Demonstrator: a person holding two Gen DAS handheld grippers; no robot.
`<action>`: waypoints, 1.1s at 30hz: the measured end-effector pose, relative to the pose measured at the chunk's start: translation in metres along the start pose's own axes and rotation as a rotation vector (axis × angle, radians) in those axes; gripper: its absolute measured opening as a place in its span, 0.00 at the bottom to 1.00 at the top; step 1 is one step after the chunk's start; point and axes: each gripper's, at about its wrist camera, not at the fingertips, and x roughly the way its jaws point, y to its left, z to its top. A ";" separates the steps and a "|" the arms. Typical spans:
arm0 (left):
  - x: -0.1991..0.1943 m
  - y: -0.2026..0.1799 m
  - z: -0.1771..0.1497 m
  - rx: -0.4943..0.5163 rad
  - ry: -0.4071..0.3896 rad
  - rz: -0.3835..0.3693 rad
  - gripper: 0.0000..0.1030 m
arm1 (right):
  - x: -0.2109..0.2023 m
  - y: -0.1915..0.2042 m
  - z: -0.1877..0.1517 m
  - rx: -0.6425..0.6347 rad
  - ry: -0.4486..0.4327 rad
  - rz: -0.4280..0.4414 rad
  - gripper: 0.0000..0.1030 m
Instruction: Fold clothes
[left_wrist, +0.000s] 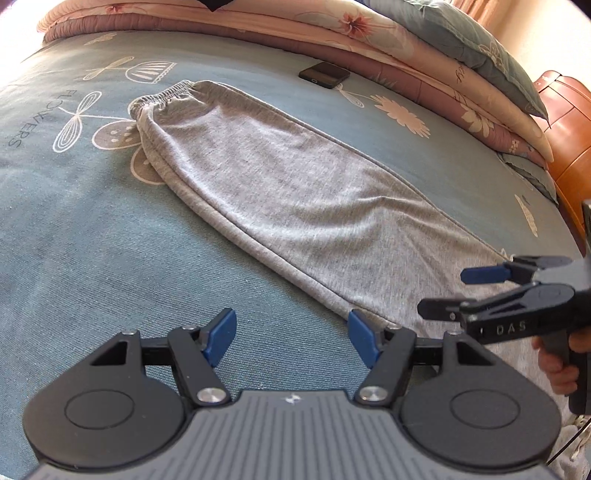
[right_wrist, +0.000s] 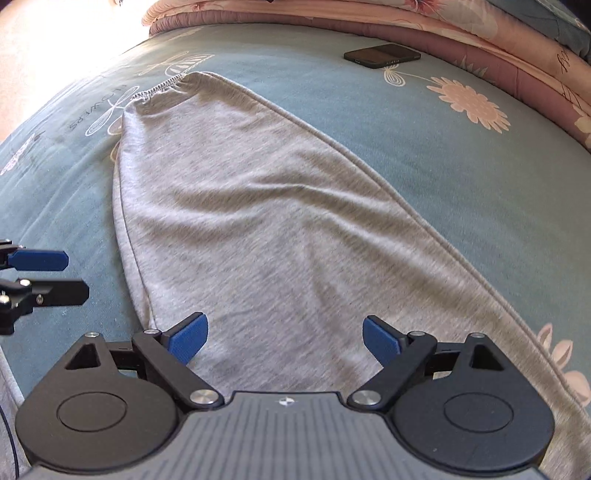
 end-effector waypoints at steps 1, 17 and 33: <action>0.001 0.002 0.001 -0.022 0.006 -0.003 0.65 | 0.005 0.001 -0.004 0.022 0.026 0.006 0.94; 0.028 -0.003 -0.014 -0.032 0.021 0.006 0.99 | 0.025 0.000 -0.010 -0.049 0.105 0.033 1.00; -0.027 -0.033 -0.042 0.063 -0.064 -0.031 0.98 | -0.064 -0.004 -0.063 -0.102 0.085 -0.056 0.76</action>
